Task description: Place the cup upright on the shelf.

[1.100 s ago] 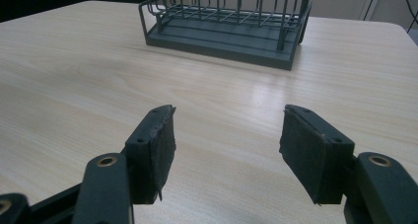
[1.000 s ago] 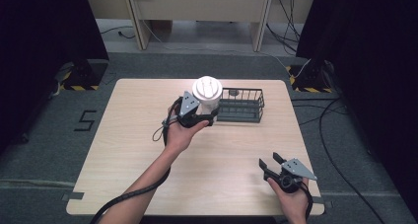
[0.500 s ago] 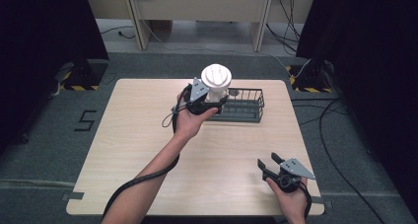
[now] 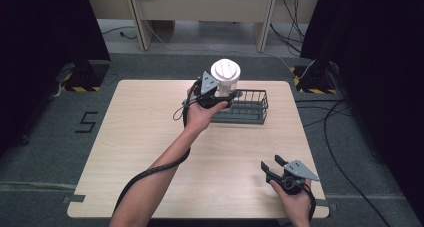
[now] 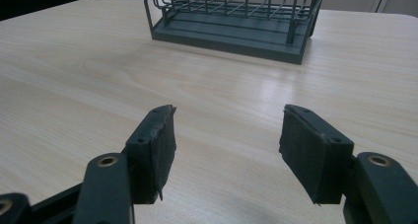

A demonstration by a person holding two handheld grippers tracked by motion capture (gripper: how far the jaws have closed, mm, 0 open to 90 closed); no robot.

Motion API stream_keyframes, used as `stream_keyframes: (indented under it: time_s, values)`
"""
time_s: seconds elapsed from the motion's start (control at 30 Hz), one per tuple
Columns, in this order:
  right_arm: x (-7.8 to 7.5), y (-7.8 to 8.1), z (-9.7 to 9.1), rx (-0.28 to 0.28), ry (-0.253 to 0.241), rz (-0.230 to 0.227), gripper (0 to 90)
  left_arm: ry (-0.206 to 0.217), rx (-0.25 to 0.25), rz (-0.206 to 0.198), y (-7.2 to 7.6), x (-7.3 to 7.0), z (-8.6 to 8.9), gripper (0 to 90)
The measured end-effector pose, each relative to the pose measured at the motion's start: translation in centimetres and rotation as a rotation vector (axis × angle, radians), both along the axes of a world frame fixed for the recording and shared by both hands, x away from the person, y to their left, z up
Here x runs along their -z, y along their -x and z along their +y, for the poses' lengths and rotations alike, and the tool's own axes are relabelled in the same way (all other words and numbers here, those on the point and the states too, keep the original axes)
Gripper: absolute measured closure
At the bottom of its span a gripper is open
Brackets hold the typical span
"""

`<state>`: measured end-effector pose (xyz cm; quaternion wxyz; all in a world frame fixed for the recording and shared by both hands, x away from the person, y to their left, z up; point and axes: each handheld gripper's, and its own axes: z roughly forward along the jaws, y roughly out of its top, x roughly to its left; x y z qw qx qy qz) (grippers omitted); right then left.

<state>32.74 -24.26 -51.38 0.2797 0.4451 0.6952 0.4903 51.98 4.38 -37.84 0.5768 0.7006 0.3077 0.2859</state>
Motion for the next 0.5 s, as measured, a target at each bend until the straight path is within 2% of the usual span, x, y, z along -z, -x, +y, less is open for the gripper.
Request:
stream_keyframes:
  time_s: [0.5]
  values:
    - [0.0, 0.0, -0.1, 0.0, 0.006, -0.01, 38.6, 0.01, -0.02, -0.002, -2.4, -0.4, -1.5, 17.1]
